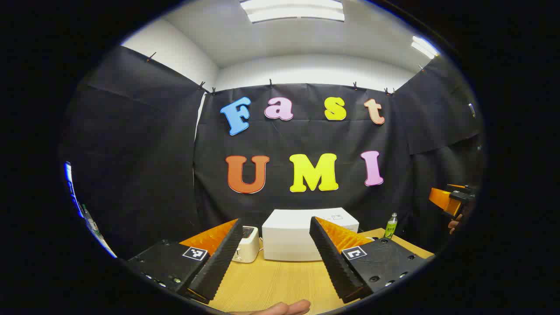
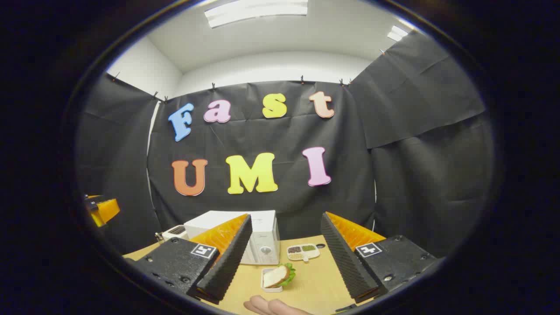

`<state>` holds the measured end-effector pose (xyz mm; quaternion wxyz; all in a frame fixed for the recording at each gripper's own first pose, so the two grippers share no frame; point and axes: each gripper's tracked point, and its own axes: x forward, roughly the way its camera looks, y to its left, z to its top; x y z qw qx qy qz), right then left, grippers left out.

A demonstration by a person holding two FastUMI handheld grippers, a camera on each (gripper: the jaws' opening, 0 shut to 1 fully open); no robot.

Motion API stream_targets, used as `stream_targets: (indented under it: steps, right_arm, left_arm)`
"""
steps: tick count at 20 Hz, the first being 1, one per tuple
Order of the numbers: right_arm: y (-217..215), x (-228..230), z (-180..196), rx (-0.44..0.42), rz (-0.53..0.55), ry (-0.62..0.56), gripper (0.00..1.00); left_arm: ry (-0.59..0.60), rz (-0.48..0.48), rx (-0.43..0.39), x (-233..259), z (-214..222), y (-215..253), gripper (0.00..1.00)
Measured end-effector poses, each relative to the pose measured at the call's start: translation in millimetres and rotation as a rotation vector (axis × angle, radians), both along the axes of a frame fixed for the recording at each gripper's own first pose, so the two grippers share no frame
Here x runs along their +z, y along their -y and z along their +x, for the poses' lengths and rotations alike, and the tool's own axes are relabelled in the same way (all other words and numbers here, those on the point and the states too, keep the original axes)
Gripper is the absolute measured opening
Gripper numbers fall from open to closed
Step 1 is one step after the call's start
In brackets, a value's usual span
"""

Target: Open the microwave oven with the left hand, put the food in, and close the microwave oven.

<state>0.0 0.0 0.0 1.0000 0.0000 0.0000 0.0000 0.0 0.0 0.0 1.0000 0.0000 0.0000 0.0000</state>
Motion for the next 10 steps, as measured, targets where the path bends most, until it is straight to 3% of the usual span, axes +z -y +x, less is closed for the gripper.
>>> stream_targets:
  steps: [1, 2, 10]
  right_arm:
    - [0.4, 0.4, 0.1, -0.001, -0.001, 0.001, 1.00]
    - [0.9, 0.4, 0.9, -0.002, -0.002, 0.002, 0.91]
    - [2.9, 1.7, 0.4, 0.003, -0.003, 0.011, 0.92]
  left_arm:
    - [-0.001, -0.001, 0.004, -1.0, 1.2, -1.2, 0.95]
    - [-0.002, -0.001, 0.004, -2.1, 1.0, -1.4, 0.95]
    - [-0.010, -0.006, -0.015, -2.6, 0.7, 2.5, 0.95]
